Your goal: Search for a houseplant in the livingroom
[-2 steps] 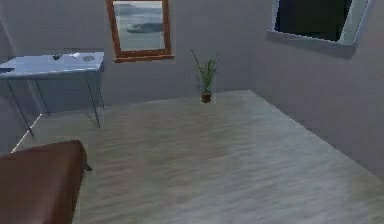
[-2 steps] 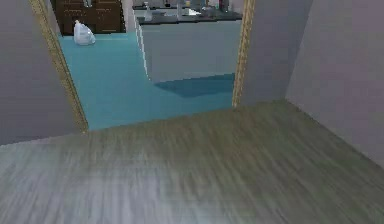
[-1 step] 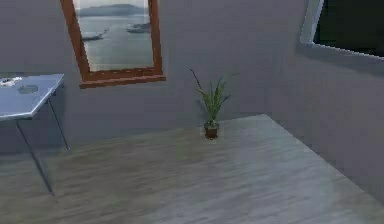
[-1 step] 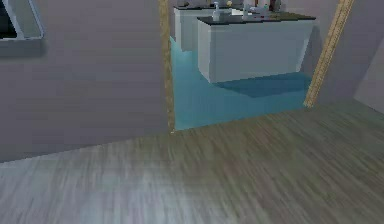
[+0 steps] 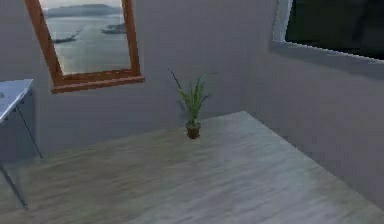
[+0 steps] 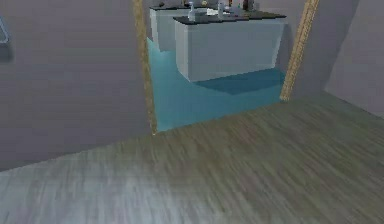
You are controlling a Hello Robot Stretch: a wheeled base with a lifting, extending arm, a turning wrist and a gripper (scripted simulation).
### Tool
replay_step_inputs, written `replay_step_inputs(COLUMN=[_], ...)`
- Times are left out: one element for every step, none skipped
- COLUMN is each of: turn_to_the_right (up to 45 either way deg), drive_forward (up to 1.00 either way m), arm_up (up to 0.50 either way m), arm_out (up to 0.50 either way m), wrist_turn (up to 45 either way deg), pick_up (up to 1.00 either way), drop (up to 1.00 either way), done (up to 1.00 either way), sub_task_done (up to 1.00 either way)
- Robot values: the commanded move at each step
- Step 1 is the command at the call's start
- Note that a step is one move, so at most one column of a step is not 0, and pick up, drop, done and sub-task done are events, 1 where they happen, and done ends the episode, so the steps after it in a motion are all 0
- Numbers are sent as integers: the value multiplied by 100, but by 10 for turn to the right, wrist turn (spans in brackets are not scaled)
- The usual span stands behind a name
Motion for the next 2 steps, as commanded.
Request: replay_step_inputs(turn_to_the_right=[0, 0], drive_forward=[95, 0], arm_up=[0, 0], arm_out=[0, 0], wrist_turn=[0, 0], pick_up=[0, 0], drop=[0, 0], done=[0, 100], sub_task_done=[0, 0])
